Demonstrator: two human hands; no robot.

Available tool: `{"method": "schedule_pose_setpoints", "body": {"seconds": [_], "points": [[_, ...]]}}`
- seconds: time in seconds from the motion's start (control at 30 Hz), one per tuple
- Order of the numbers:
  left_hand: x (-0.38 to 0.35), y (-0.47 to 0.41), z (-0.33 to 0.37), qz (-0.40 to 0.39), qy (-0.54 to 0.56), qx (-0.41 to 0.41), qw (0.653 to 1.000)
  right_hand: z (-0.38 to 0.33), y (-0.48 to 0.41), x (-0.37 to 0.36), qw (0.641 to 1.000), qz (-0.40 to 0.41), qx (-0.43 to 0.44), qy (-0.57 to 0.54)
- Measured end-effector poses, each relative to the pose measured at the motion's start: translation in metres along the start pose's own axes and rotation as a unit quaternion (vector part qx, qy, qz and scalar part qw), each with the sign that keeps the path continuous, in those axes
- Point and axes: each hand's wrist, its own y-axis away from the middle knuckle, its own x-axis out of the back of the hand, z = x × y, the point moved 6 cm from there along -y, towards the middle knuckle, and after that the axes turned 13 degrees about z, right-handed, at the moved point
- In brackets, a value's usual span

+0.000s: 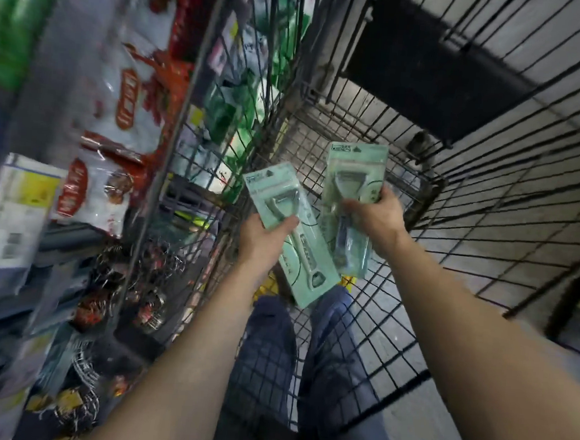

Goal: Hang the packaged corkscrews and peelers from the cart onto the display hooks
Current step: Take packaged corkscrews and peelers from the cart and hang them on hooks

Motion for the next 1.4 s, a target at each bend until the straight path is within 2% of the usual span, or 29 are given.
{"method": "schedule_pose_setpoints", "body": {"seconds": [0.27, 0.4, 0.53, 0.7, 0.93, 1.1, 1.4], "points": [[0.1, 0.082, 0.085, -0.03, -0.011, -0.129, 0.991, -0.071, 0.13, 0.049, 0.993, -0.048, 0.105, 0.003], [0.138, 0.128, 0.117, -0.032, 0.016, -0.181, 0.983, -0.107, 0.193, 0.079, 0.982, -0.054, 0.174, -0.05], [0.182, 0.175, 0.137, 0.004, 0.077, -0.211, 0.974, -0.136, 0.246, 0.099, 0.971, -0.084, 0.19, -0.115], [0.237, 0.252, 0.139, 0.063, 0.158, -0.245, 0.955, -0.156, 0.309, 0.123, 0.948, -0.164, 0.242, -0.124], [0.294, 0.385, 0.078, 0.22, 0.214, -0.247, 0.919, -0.147, 0.391, 0.149, 0.909, -0.242, 0.331, -0.073], [0.334, 0.472, 0.019, 0.33, 0.257, -0.238, 0.877, -0.127, 0.456, 0.148, 0.871, -0.307, 0.382, -0.035], [0.42, 0.593, -0.104, 0.471, 0.336, -0.218, 0.786, -0.085, 0.621, 0.107, 0.763, -0.416, 0.495, 0.006]]}}
